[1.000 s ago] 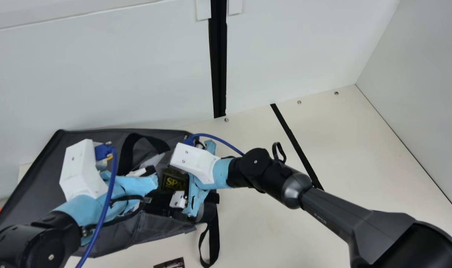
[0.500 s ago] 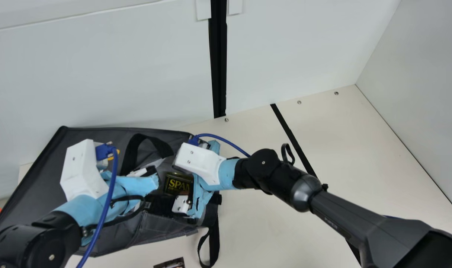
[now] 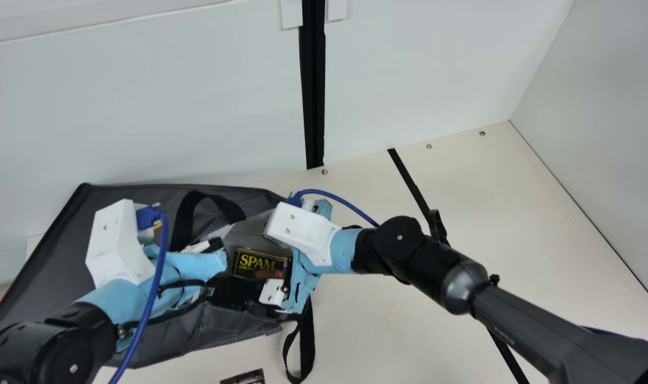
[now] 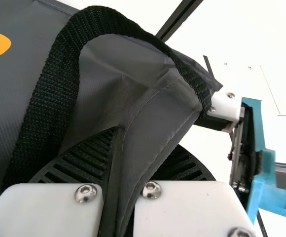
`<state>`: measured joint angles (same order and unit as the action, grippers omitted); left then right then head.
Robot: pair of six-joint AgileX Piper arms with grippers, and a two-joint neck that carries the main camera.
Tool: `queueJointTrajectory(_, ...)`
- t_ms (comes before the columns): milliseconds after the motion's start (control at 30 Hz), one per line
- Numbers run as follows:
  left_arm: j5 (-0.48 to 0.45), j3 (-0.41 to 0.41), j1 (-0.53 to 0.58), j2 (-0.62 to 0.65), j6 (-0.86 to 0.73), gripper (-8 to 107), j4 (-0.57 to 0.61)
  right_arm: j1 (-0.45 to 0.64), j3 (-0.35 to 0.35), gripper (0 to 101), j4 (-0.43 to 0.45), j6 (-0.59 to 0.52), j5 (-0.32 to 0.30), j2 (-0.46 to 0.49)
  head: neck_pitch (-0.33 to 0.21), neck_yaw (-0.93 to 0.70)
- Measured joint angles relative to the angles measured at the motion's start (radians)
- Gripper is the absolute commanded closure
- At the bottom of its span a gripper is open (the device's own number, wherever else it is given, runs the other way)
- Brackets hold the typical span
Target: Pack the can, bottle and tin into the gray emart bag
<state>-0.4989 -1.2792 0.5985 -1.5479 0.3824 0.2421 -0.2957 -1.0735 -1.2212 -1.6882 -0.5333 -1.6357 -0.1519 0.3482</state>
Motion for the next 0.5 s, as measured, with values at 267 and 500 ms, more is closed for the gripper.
queueJointTrajectory(267, 0.000, 0.000, 0.000, 0.000, 0.000, 89, 0.000, 0.007, 0.041, 11, 0.025, 0.036, 0.012, 0.066, 0.002, -0.002)
queueJointTrajectory(500, 0.000, 0.000, 0.000, 0.000, 0.000, 89, 0.000, 0.017, 0.079, 11, 0.059, 0.080, 0.022, 0.130, 0.000, -0.002)
